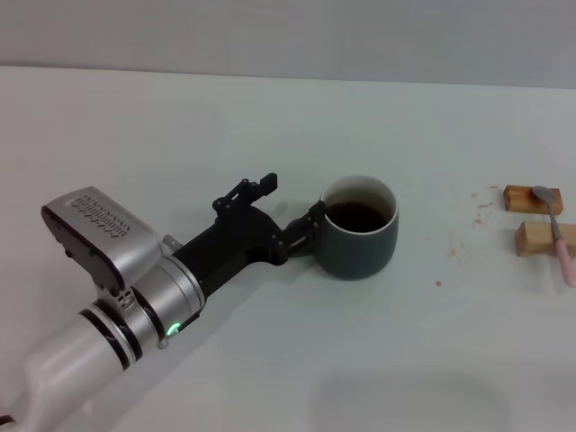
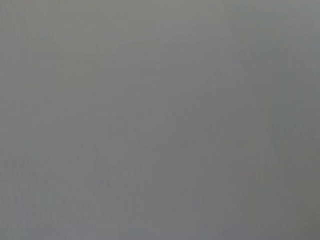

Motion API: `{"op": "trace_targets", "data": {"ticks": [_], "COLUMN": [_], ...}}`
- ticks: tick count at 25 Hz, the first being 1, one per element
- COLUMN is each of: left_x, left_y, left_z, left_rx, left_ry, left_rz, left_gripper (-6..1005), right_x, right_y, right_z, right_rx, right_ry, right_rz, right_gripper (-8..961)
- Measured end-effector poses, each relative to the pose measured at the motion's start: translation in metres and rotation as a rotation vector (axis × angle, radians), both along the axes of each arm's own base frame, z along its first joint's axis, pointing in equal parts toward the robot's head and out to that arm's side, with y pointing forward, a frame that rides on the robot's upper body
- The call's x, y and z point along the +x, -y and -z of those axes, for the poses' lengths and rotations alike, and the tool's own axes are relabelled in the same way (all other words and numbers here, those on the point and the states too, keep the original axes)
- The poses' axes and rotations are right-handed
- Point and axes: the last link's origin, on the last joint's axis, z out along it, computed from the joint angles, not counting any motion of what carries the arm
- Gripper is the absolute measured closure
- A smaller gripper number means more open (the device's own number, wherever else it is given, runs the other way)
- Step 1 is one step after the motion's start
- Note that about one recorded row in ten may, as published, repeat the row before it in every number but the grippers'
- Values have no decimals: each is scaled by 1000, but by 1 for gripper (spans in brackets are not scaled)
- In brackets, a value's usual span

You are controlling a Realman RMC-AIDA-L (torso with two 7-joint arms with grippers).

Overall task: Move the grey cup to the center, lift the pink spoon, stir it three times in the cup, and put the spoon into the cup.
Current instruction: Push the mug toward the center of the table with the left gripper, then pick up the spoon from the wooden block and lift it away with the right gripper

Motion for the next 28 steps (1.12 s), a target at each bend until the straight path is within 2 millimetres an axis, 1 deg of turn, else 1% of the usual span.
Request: {"op": "trace_targets", "data": {"ticks": [9,14,21,24,28], "left_x": [2,5,0,-2,-7], "left_y": [-1,0,-7,-10,-16], "left_z": [-1,-11,-29,-40,-50], "left_rx": [1,32,96,127,153], "left_ry": [1,51,121,171,209], "left_rz": [14,46,19,2,-30], "left_gripper": [186,186,186,186,186], "right_x": [-1,-2,-2,-2,-5], "right_y": [-2,-1,2,5,12], "right_z": [1,1,7,13,29], "right_rx": [-4,-1,-8,-35,-97], "right_ry": [-1,-3,-34,-38,-63], "right_rz": [-2,-10,-11,-11,-23], "right_gripper": [243,243,242,243,244]}}
